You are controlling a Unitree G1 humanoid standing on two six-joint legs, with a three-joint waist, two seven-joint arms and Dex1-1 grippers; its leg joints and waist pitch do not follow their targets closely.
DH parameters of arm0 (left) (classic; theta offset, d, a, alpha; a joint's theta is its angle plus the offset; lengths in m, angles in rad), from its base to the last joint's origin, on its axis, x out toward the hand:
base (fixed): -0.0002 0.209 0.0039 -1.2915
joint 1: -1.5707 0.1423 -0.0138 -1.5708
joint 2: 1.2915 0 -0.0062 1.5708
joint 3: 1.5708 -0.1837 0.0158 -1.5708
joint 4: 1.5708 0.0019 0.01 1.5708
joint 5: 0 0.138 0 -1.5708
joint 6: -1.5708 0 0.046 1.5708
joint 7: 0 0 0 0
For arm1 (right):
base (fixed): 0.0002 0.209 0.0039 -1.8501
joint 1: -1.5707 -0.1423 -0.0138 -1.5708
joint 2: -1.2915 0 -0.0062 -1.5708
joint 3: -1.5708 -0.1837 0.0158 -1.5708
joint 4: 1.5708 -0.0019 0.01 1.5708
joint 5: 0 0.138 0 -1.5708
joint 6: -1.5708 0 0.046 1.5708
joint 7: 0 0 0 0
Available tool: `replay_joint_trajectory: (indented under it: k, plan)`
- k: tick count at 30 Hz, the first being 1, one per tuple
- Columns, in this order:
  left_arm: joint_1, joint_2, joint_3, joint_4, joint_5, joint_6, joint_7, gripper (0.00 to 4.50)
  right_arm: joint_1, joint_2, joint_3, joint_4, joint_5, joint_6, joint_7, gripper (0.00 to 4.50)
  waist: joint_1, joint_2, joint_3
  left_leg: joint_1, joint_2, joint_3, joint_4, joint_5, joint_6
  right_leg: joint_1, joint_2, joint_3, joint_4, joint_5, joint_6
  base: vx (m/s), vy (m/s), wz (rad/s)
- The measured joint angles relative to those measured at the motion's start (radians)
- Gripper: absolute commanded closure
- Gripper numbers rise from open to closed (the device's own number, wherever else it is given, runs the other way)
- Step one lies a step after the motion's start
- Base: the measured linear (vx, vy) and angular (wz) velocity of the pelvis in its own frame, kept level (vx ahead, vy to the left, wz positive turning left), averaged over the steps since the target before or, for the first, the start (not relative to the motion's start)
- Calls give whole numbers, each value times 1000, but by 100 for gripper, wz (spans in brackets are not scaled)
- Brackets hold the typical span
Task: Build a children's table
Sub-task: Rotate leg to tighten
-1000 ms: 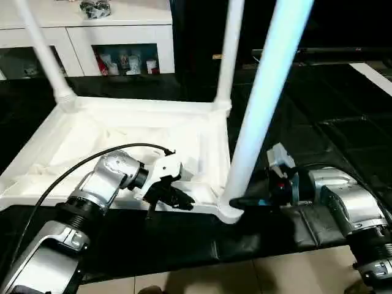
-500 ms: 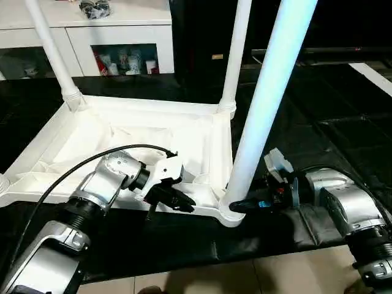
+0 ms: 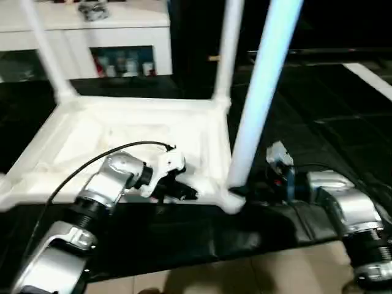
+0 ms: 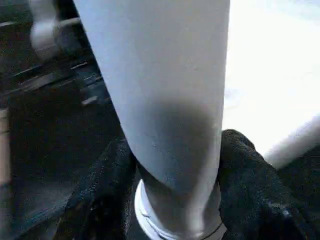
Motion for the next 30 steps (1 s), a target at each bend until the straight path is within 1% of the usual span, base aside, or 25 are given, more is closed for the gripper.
replay_joint_trajectory:
  k: [3,6,8,9,12,13,14,16,17,18,19,22,24,26,27,29,30]
  plan:
    - [-21,-58,27,22,-2,66,110,450,-34,54,-27,21,-37,25,-167,250,-25,0,0,-1,0,0,0,0,0,0,0,0,-1,0,0,0,0,0]
    - [-58,-119,67,85,-2,82,241,450,-89,135,-55,68,-90,37,-366,252,-38,1,0,-1,0,-1,-1,0,0,-1,1,0,0,0,0,0,0,0]
    - [-69,-152,97,114,-8,85,302,450,-114,163,-64,93,-106,36,-445,252,-38,1,0,1,0,-1,-2,0,0,-2,1,0,0,1,0,0,0,0]
    - [-77,-164,111,130,-16,87,327,450,-125,178,-72,104,-112,32,-481,252,-37,1,0,0,0,-1,-2,0,0,-2,1,0,0,1,0,0,0,0]
    - [-98,-176,120,149,-20,94,352,450,-140,201,-88,135,-118,-5,-523,252,-36,1,0,-5,-1,-1,-2,-1,1,-5,1,0,-2,4,-5,0,0,0]
    - [-100,-176,120,149,-20,95,353,450,-141,203,-91,139,-119,-14,-525,252,-35,1,0,-6,-1,-1,-3,-1,2,-6,1,0,-3,4,-5,0,0,0]
    - [-101,-176,120,149,-20,96,353,450,-141,204,-91,142,-119,-21,-525,220,-35,1,0,-6,-1,-1,-3,1,6,-6,1,0,-4,4,-5,0,0,0]
    - [-101,-176,119,146,-19,96,353,450,-140,204,-93,143,-119,-26,-524,186,-34,1,0,-7,-1,0,-4,1,8,-6,1,0,-5,4,-5,0,0,0]
    - [-101,-176,118,144,-17,96,353,450,-140,206,-93,143,-119,-26,-524,183,-34,1,0,-7,-1,0,-4,1,8,-6,1,0,-5,4,-5,0,0,0]
    - [-101,-174,112,138,-10,95,350,450,-138,207,-93,141,-117,-29,-515,163,-34,1,0,-7,-1,0,-4,1,8,-6,1,0,-5,4,-5,0,0,0]
    - [-101,-170,105,137,-2,88,344,450,-135,206,-93,139,-115,-32,-507,163,-34,1,0,-7,-1,0,-4,1,8,-6,1,0,-5,4,-5,0,0,0]
    - [-100,-151,84,136,3,67,308,450,-111,189,-93,126,-104,-50,-441,135,-33,1,0,-6,0,0,-4,1,8,-6,1,0,-4,4,-5,0,0,0]
    - [-99,-140,70,136,5,48,276,450,-97,158,-89,115,-92,-53,-374,128,-28,1,0,-6,0,0,-4,1,7,-6,1,0,-4,4,-5,0,0,0]
    - [-97,-126,57,133,5,34,239,450,-79,133,-87,99,-77,-54,-318,101,-24,1,0,-6,0,0,-4,1,7,-6,1,0,-4,4,-5,0,0,0]
    - [-92,-107,46,123,4,24,199,450,-65,106,-78,84,-58,-54,-259,93,-22,1,0,-6,0,0,-4,1,7,-6,1,0,-4,4,-5,0,0,0]
    - [-87,-87,34,116,4,10,158,450,-55,81,-66,74,-45,-53,-198,88,-19,1,0,-6,0,0,-4,1,8,-6,1,0,-4,4,-5,0,0,0]
    - [-84,-68,27,113,4,-3,124,450,-44,61,-53,59,-34,-53,-153,73,-16,1,0,-6,0,0,-4,1,8,-6,1,0,-4,4,-5,0,0,0]
